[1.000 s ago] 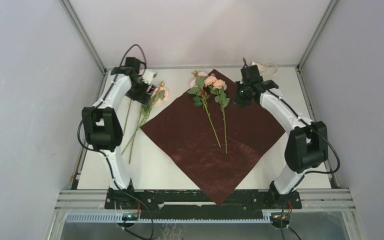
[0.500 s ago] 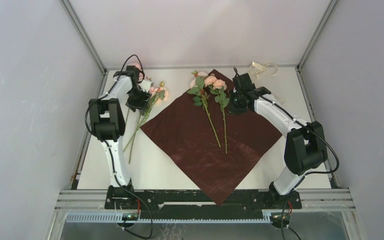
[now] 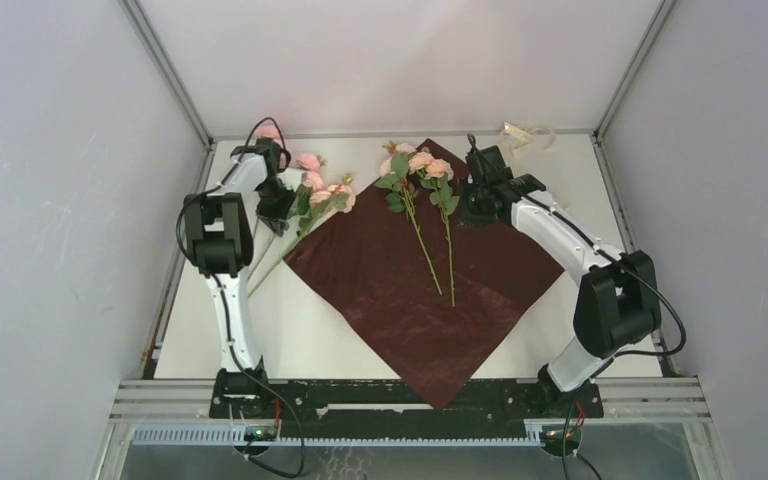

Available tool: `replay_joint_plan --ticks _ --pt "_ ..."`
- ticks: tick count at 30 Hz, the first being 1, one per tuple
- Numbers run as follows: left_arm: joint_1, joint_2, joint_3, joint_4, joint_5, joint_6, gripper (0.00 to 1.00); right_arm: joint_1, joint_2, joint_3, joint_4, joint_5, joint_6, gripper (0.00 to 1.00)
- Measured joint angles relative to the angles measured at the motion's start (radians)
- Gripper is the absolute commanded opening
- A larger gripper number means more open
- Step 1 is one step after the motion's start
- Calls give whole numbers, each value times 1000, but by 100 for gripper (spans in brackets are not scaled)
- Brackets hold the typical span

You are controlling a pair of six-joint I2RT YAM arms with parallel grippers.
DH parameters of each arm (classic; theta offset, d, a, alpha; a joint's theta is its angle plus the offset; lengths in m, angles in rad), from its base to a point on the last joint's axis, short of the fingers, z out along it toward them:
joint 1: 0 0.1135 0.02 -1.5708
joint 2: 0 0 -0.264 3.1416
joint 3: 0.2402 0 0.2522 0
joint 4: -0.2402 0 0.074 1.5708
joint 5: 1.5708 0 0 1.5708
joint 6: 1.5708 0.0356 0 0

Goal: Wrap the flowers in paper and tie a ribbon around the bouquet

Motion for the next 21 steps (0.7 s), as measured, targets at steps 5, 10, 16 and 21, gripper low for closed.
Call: replay_joint_plan --ticks 5,10,16,21 --pt "51 -37 -5 30 51 -48 0 3 -47 -10 -11 14 -3 21" --pt "151 -275 -77 125 106 -118 0 24 -106 -26 -13 27 -18 23" --pt "197 -613 -89 215 307 -213 0 130 -186 -38 47 -6 -70 45" --pt "157 -739 -142 315 634 -387 0 292 -210 -39 234 -158 -118 88"
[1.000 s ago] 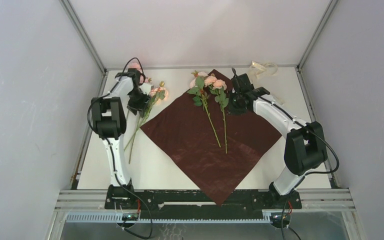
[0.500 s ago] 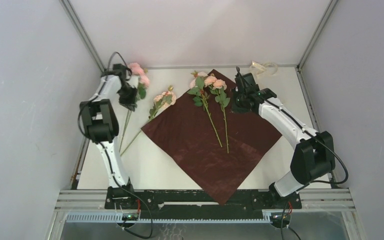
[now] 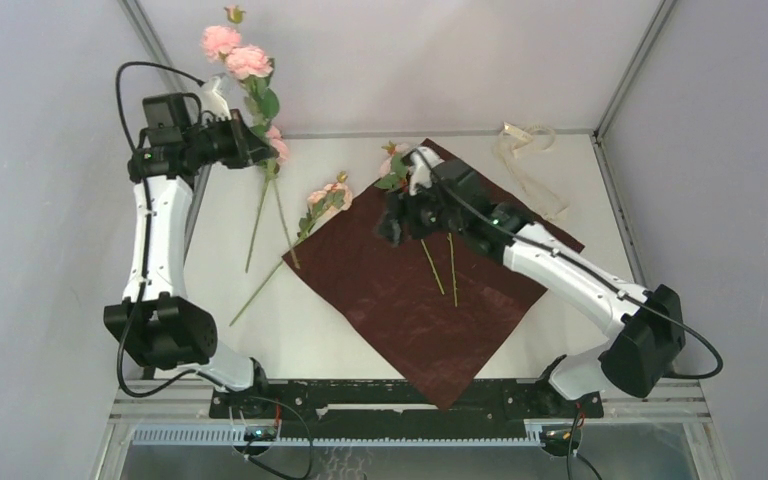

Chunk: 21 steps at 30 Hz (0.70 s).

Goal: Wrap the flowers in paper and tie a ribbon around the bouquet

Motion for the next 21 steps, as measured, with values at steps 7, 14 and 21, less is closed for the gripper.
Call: replay_joint_plan --ticks 7,14,21 --pt "-177 -9 -137 93 198 -189 0 171 111 1 428 -175 60 97" --pt "-274 -70 -204 169 267 -286 0 146 288 45 558 -173 181 25" --pt "-273 -94 -226 204 255 -254 82 134 311 70 525 -185 260 0"
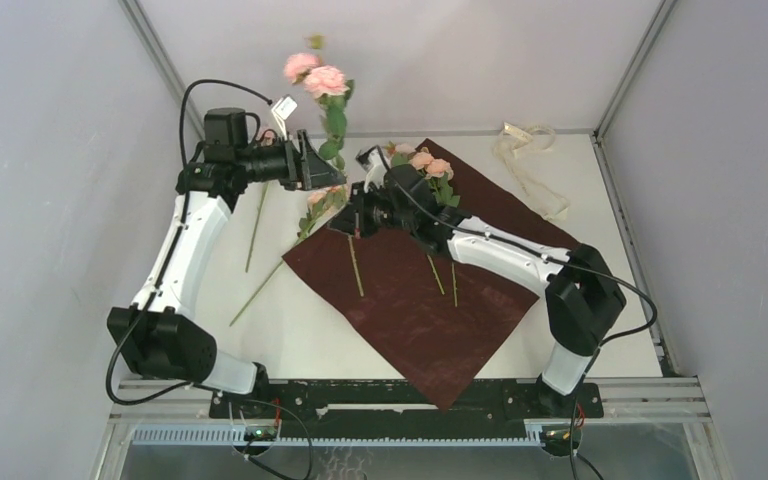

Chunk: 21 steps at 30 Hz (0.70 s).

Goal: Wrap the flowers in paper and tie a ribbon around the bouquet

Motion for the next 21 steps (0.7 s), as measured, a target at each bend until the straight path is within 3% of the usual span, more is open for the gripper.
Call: replay_joint_plan --ticks 5,12,17,21 --pt "7 73 95 -207 -136 218 83 -94 0 0 -175 87 -6 0" --pt "62 293 111 -304 -562 510 76 -230 80 0 -417 217 -85 0" --pt "66 460 110 -333 -704 624 78 -282 193 21 -581 290 -128 33" --pt "60 543 123 -345 -743 666 79 -289 264 99 -693 353 -163 41"
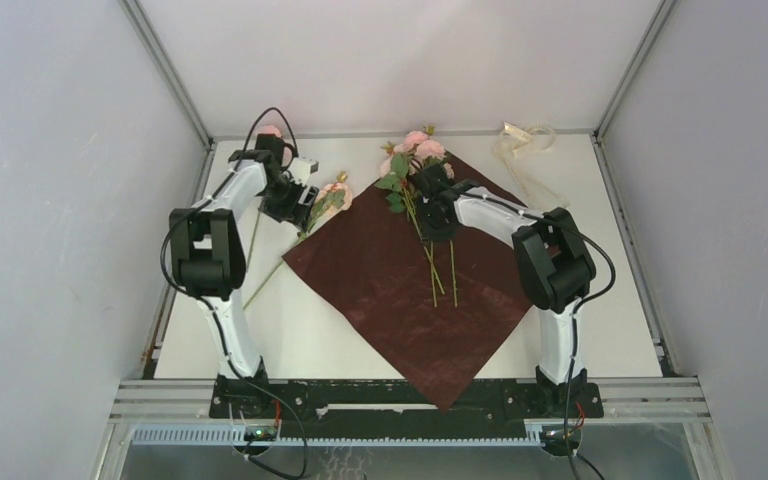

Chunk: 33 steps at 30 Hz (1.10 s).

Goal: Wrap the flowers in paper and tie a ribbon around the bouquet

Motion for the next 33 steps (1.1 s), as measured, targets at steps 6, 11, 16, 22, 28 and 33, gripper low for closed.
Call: replay_joint_plan --ticks 6,11,16,22,28,33 --pt "-49 71 53 -2 -34 53 80 16 10 49 -65 81 -26 44" --pt "-92 166 166 -24 -80 59 68 27 -33 40 -105 111 -33 45" --pt "-92 262 249 -39 -117 51 25 39 -137 5 -112 121 -35 45" --pt "-84 278 264 -60 -136 42 0 59 -225 -14 -116 130 -40 46" --pt "-7 192 266 -48 -35 -63 0 115 -315 -46 -97 122 -72 56" --pt "135 -148 164 82 214 -268 0 198 -423 -84 30 -21 -99 86"
